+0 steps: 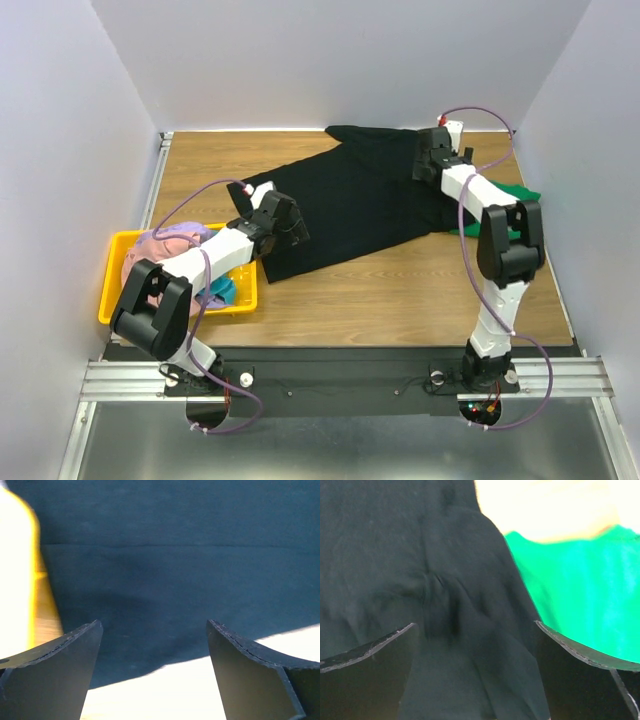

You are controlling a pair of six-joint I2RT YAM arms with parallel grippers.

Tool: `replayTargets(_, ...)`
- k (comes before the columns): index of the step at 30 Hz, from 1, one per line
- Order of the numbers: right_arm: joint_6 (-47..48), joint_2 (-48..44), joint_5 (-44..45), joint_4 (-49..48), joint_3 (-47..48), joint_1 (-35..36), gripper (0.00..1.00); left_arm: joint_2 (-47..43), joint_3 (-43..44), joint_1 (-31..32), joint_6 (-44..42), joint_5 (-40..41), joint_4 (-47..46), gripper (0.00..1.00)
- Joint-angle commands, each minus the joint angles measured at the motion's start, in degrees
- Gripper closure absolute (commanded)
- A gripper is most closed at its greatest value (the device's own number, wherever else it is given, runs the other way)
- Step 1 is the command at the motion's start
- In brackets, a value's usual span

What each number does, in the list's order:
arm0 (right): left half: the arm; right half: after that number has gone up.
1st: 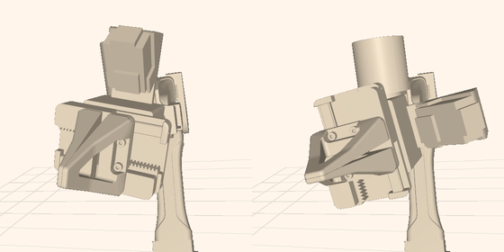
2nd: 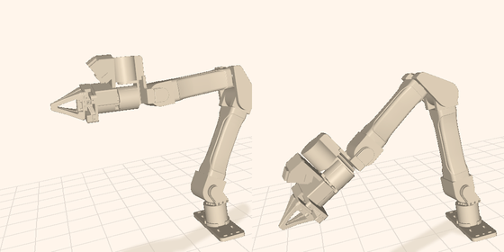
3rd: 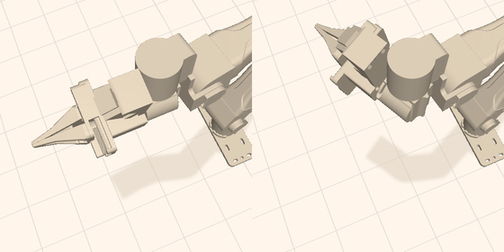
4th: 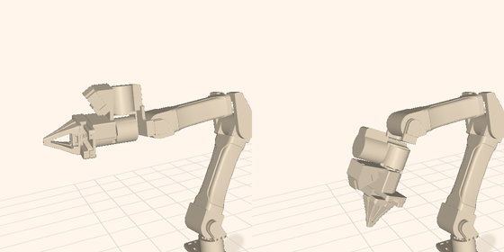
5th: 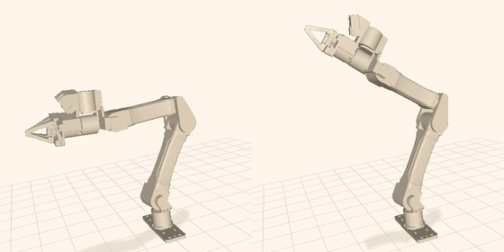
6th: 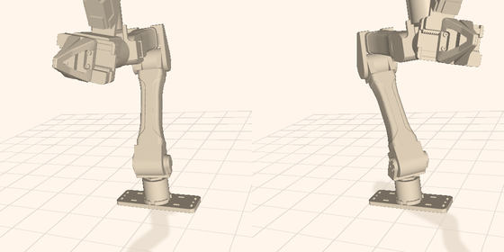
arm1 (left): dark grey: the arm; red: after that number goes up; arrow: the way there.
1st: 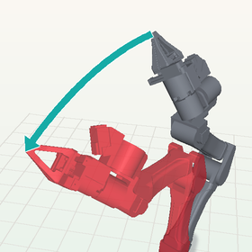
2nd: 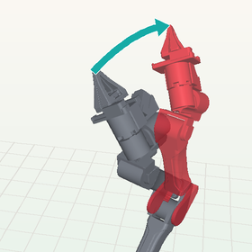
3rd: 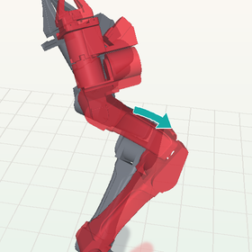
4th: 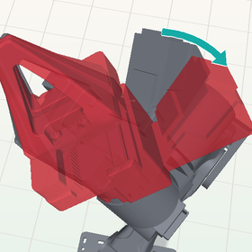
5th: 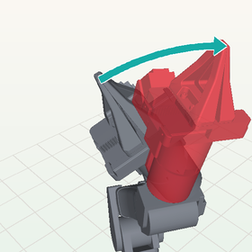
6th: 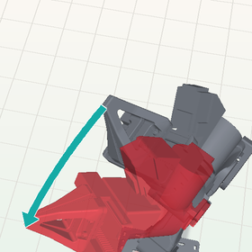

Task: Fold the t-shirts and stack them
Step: Fold the tshirt

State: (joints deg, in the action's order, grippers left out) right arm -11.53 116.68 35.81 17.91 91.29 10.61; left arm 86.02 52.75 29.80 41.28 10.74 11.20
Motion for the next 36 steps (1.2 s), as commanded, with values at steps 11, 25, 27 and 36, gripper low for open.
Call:
replayTargets(11,-12.46,-31.42,-10.32,2.83,-28.51,-9.8,0.01,-1.12,-3.43,4.92,1.35,-4.06,-10.49,0.01)
replayTargets(25,-13.34,-21.94,-19.55,2.83,-26.6,-14.13,0.4,0.73,-9.95,4.48,3.72,-1.78,-10.67,0.01)
replayTargets(27,-13.69,-20.89,-19.12,2.74,-26.34,-14.3,0.43,1.08,-10.56,4.13,3.9,-1.51,-10.59,0.01)
replayTargets(36,-13.52,-16.84,-16.83,2.74,-22.91,-16.23,0.65,2.23,-12.05,2.98,3.9,-0.37,-9.88,0.02)
